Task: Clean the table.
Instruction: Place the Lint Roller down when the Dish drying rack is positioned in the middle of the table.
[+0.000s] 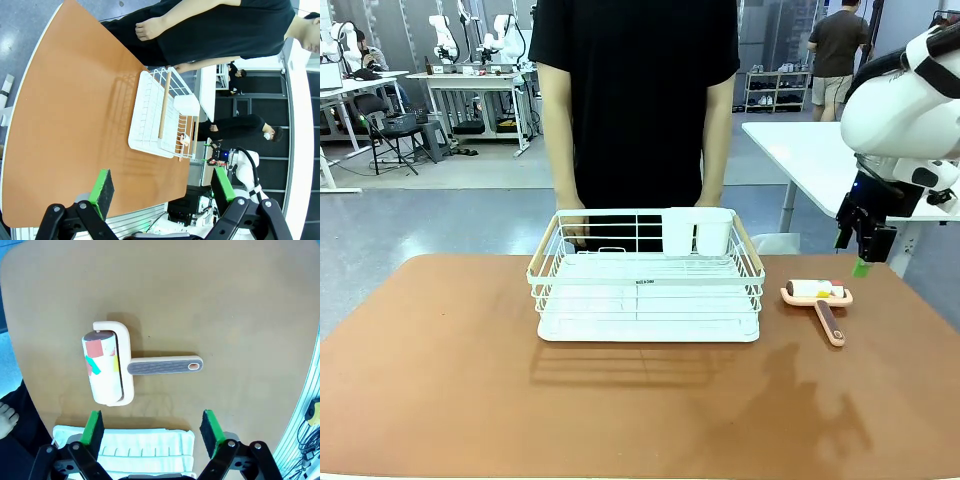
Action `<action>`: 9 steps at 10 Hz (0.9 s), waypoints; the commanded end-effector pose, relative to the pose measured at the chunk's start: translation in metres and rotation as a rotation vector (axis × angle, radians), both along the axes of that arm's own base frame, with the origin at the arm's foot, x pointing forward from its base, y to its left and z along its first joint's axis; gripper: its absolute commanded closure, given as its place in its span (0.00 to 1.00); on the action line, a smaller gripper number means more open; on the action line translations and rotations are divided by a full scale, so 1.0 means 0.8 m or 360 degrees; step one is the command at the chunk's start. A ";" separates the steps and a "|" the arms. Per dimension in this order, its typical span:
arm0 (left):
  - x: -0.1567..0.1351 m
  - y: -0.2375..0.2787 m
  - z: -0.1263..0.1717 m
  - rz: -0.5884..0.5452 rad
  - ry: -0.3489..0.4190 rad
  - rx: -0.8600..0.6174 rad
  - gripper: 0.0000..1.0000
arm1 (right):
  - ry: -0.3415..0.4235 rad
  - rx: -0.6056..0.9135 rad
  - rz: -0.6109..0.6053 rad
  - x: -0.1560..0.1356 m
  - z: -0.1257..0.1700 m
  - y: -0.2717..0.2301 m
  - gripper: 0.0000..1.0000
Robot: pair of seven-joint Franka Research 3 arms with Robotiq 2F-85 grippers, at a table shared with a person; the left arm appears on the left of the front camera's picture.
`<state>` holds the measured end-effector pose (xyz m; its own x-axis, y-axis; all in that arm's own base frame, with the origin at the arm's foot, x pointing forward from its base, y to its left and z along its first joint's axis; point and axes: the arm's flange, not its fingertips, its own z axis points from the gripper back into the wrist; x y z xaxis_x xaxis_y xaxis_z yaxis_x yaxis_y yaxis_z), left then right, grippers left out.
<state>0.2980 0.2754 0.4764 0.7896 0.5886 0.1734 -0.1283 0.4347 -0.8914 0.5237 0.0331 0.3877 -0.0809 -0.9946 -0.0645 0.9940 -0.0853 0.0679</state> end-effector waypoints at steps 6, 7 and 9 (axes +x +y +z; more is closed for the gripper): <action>-0.003 0.004 0.002 -0.0027 -0.0033 0.0005 0.00 | -0.0008 0.0003 -0.0011 0.002 0.004 -0.004 0.00; -0.003 0.004 0.002 -0.0027 -0.0033 0.0005 0.00 | -0.0008 0.0003 -0.0011 0.002 0.004 -0.004 0.00; -0.003 0.004 0.002 -0.0027 -0.0033 0.0005 0.00 | -0.0008 0.0003 -0.0011 0.002 0.004 -0.004 0.00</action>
